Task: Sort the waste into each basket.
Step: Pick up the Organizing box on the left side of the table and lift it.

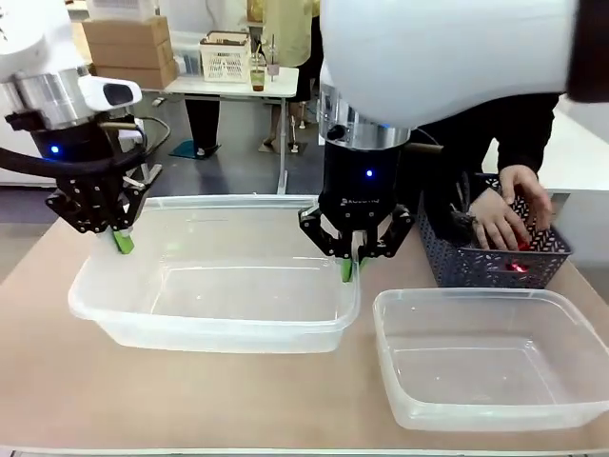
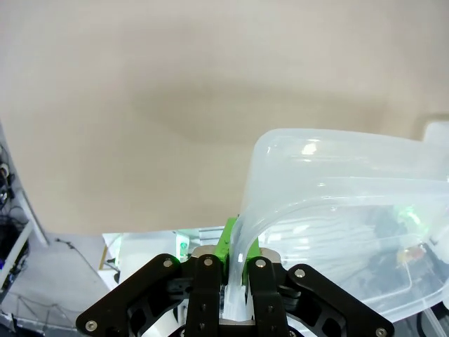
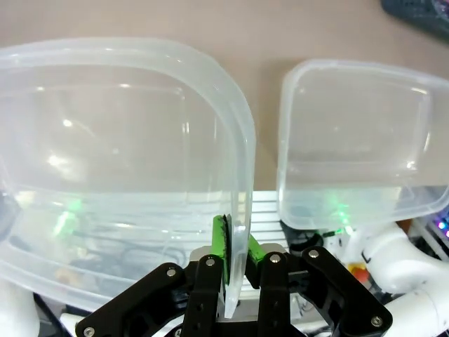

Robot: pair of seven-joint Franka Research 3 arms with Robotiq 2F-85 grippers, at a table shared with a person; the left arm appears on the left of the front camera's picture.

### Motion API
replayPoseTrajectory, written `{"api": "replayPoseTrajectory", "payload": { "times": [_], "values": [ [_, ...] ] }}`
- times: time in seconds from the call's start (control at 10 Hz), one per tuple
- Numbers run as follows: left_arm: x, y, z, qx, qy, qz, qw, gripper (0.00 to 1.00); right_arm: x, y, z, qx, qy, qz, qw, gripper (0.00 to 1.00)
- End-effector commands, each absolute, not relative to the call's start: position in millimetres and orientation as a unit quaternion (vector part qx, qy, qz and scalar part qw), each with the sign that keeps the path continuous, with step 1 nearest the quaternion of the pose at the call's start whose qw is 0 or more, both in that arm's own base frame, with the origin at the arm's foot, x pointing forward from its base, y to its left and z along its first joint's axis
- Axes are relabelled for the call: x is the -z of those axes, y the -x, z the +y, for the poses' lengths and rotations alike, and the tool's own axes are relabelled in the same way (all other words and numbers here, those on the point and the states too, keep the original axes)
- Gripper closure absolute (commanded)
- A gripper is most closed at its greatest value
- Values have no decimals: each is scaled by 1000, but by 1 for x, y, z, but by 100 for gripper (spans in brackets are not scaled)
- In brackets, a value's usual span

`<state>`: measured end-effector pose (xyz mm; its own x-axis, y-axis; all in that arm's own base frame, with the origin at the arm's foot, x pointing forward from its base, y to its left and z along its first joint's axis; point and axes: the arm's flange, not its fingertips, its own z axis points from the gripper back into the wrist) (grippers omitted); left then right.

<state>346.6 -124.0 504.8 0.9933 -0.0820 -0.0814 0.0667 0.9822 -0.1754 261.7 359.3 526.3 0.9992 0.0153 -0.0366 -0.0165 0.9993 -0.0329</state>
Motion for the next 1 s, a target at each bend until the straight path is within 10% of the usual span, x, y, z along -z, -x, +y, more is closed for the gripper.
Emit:
{"api": "replayPoseTrajectory", "payload": {
  "times": [0.0,0.9],
  "values": [
    [-508,-349,-125,38,87,42,995,94,-529,-261,358,-8,14,18,1000,95],
    [-501,-448,-275,-89,132,89,983,94,-488,-322,246,-2,-25,47,999,95]
  ]
}}
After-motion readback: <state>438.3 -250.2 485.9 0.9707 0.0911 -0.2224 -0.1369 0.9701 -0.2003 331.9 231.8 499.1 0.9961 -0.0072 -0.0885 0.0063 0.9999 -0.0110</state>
